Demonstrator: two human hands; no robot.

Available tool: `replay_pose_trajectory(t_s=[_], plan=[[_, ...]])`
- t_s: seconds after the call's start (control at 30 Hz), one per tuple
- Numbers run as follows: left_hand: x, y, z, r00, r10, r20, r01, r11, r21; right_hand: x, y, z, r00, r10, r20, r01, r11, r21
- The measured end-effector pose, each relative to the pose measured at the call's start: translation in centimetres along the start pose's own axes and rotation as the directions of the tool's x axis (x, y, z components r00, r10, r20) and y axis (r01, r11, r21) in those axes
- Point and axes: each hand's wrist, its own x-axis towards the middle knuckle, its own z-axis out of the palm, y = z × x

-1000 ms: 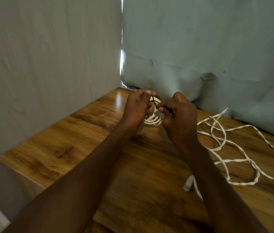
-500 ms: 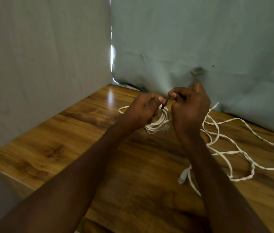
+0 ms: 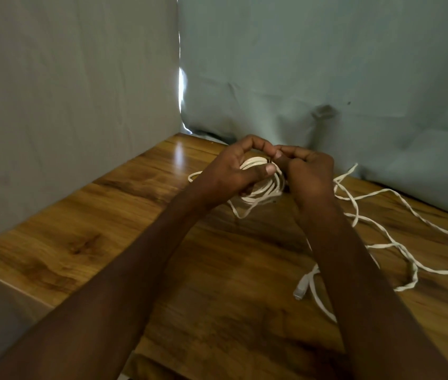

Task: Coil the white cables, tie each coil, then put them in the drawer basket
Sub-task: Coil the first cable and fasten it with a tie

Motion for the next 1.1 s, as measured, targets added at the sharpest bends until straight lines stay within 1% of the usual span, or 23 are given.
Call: replay_pose_trajectory(t_s=[0.07, 0.13, 0.27, 0.33, 0.4, 0.5, 0.6, 0.67, 0.73, 0.83, 0.87, 0.93, 1.0, 1.03, 1.1], plan=[[0.0, 0.0, -0.2, 0.999, 0.035, 0.017, -0.036, 0.999, 0.039, -0.4, -0.4, -0.1, 0.997, 0.049, 0.063, -0.055, 0.992, 0.11], [0.1, -0.1, -0.2, 0.997, 0.081, 0.019, -0.082, 0.992, 0.096, -0.5, -0.6, -0.3, 0.994, 0.071, 0.088, -0.083, 0.986, 0.147], [-0.1, -0.6, 0.1, 0.98, 0.197, -0.022, -0.184, 0.943, 0.278, -0.7, -1.0, 0.0, 0.99, 0.106, 0.097, -0.125, 0.969, 0.213], [-0.2, -0.7, 0.1, 0.969, 0.243, -0.041, -0.214, 0.91, 0.354, -0.6, -0.9, 0.2, 0.991, 0.101, 0.089, -0.119, 0.965, 0.233], [-0.2, -0.6, 0.0, 0.963, 0.267, -0.028, -0.232, 0.878, 0.42, -0.6, -0.7, 0.3, 0.993, 0.094, 0.071, -0.108, 0.965, 0.239], [-0.3, -0.5, -0.3, 0.959, 0.283, -0.017, -0.229, 0.81, 0.539, -0.3, -0.2, 0.6, 0.994, 0.103, 0.041, -0.11, 0.962, 0.249], [-0.3, -1.0, -0.4, 0.921, 0.384, -0.064, -0.243, 0.695, 0.677, -0.2, 0.2, 1.0, 0.994, 0.1, 0.042, -0.108, 0.956, 0.271], [-0.2, -1.3, -0.3, 0.905, 0.419, -0.073, -0.244, 0.653, 0.717, -0.1, 0.5, 1.1, 0.996, 0.08, 0.039, -0.087, 0.966, 0.242], [-0.1, -1.5, -0.3, 0.898, 0.429, -0.093, -0.238, 0.653, 0.719, 0.2, 0.9, 1.1, 1.0, 0.028, 0.014, -0.029, 0.988, 0.149], [0.0, -1.7, -0.7, 0.869, 0.458, -0.188, -0.179, 0.644, 0.744, 0.8, 1.6, 1.2, 0.997, -0.049, -0.067, 0.051, 0.998, 0.027], [0.1, -1.8, -0.9, 0.855, 0.465, -0.232, -0.14, 0.637, 0.758, 0.8, 1.7, 1.3, 0.989, -0.102, -0.104, 0.1, 0.995, -0.028], [0.3, -2.1, -1.4, 0.838, 0.437, -0.327, -0.055, 0.664, 0.745, 0.4, 1.9, 1.5, 0.951, -0.269, -0.149, 0.248, 0.958, -0.143], [0.5, -2.3, -1.6, 0.825, 0.394, -0.405, 0.001, 0.716, 0.698, -0.4, 1.7, 1.6, 0.883, -0.448, -0.137, 0.415, 0.883, -0.218], [0.5, -2.5, -1.7, 0.824, 0.366, -0.432, 0.02, 0.744, 0.668, -0.7, 1.4, 1.7, 0.855, -0.507, -0.106, 0.477, 0.85, -0.224], [0.5, -2.5, -1.7, 0.842, 0.282, -0.46, 0.064, 0.793, 0.605, -1.3, 0.8, 1.9, 0.831, -0.555, -0.028, 0.541, 0.819, -0.19]])
